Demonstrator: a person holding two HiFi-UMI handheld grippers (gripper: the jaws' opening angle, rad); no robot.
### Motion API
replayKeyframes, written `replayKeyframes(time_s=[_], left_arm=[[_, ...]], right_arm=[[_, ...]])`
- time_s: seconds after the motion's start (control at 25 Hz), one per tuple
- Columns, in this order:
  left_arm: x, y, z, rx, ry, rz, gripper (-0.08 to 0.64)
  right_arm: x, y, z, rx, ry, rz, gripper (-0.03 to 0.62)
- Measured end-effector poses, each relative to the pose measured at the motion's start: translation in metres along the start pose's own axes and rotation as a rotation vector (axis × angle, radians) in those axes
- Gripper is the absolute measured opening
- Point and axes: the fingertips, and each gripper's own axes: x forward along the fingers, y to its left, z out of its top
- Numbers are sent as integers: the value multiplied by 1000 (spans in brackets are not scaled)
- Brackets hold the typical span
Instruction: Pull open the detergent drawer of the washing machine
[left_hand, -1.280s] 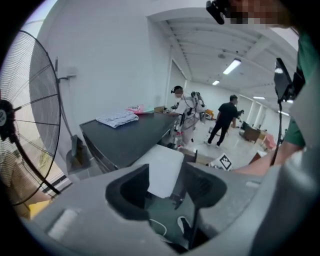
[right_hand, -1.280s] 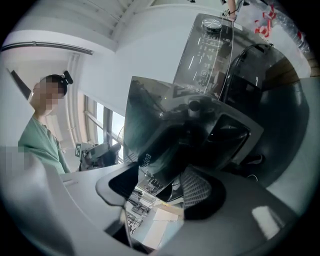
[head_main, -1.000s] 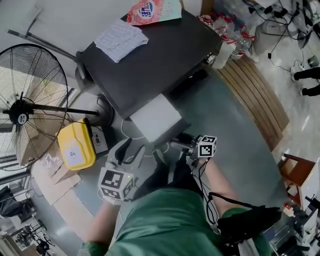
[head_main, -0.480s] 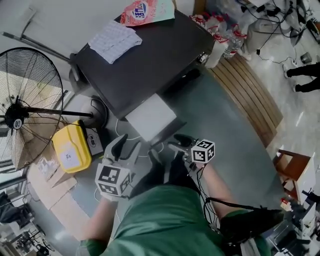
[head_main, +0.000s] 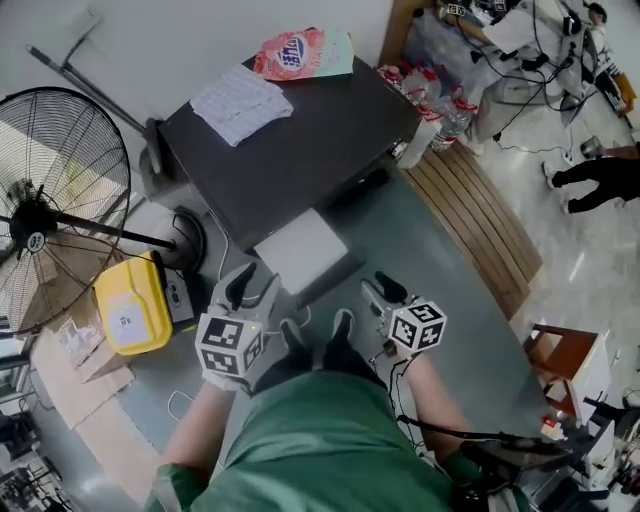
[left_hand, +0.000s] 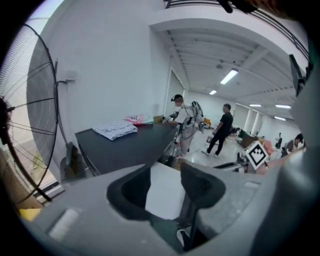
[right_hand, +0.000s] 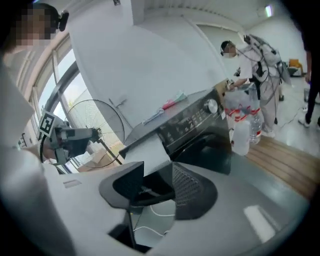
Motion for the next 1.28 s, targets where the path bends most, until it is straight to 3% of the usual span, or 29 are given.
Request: replayKeyframes(time_s=[0.28,0.64,0.88,1.28], left_arm=[[-17,12,31,10,-105,48,151],[-56,12,105,125,-315,116,29],[-78,16,132,170,-389,134,-2],[-88,32,146,165,-430,151,-2]], right_arm=[[-29,60,95,-200,-183,-65,105],[-55,146,183,-419,-369,-52,66],[-65,186,215,-550,-466,-42,65],[-57,206,229,-604,-472,-47,66]])
